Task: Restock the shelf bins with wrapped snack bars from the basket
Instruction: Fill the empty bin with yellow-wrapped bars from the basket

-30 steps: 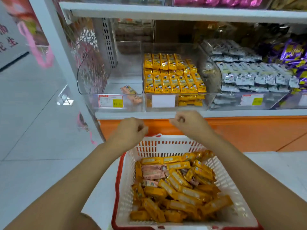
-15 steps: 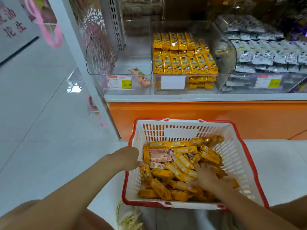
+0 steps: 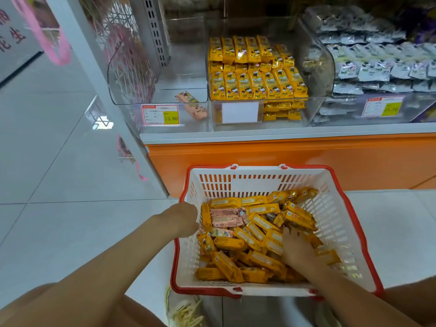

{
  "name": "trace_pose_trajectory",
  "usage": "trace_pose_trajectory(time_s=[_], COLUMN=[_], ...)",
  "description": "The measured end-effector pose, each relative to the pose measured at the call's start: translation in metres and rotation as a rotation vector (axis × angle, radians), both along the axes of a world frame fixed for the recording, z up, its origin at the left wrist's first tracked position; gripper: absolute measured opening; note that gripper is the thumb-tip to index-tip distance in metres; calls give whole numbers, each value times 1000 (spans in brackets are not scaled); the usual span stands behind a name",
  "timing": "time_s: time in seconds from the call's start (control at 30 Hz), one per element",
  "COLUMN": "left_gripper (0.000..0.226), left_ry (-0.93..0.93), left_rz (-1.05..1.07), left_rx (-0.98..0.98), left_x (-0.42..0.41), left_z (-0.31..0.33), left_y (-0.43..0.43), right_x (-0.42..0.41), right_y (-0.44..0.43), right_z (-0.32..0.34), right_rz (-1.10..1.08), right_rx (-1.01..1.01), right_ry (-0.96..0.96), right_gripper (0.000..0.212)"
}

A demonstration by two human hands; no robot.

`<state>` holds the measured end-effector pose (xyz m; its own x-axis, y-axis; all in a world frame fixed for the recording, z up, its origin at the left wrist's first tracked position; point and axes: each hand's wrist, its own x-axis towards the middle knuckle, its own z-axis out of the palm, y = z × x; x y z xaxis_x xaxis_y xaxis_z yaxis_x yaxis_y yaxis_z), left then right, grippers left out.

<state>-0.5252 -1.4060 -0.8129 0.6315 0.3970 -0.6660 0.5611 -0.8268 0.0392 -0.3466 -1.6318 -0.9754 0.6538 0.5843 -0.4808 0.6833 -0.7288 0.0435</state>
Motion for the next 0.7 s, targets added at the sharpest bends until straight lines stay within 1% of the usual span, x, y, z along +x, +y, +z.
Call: trace_pose_trajectory(time_s=[0.07,0.1,0.17,0.23,0.27,0.3,0.37,0.4,0.43,0.5,0.57,0.63,0.7], left_gripper=[32,30,26,27,24,28,52,57,59,59,58,55,48], left_ry=[3,7,18,4,-28,-93,-272,-371,-458,-569,-649,-688,-692], left_rz=[-3,-1,24,58,78,111,233,305,369,462,512,540,539], left_rx=[-1,-9,-19,-47,-76,-117,-260,-375,-502,-720,-866,-992,-1073], left_x=[2,4,6,9,11,14,21,24,27,30,32,34,36], left_z=[0,0,-1,1,2,4,11,15,21,29,34,39,44], left_y=[1,2,6,10,12,14,14,13,11,7,4,2,0], right_x=[6,8,15,20,21,20,17,17,15,10,4,-3,-9], right_y=[-3,-1,9,23,30,37,44,45,47,49,50,51,53], right_z=[4,11,29,54,70,87,110,118,126,135,141,148,153], right_rz=[-114,-176,-281,-384,-457,-548,-680,-707,-711,-683,-634,-524,-481], right_rx=[60,112,219,334,403,474,640,702,749,784,768,757,772], right_ry=[114,167,287,494,665,894,1344,1504,1642,1879,2061,2189,2229], right_gripper=[87,88,82,77,73,70,80,82,79,76,75,67,55])
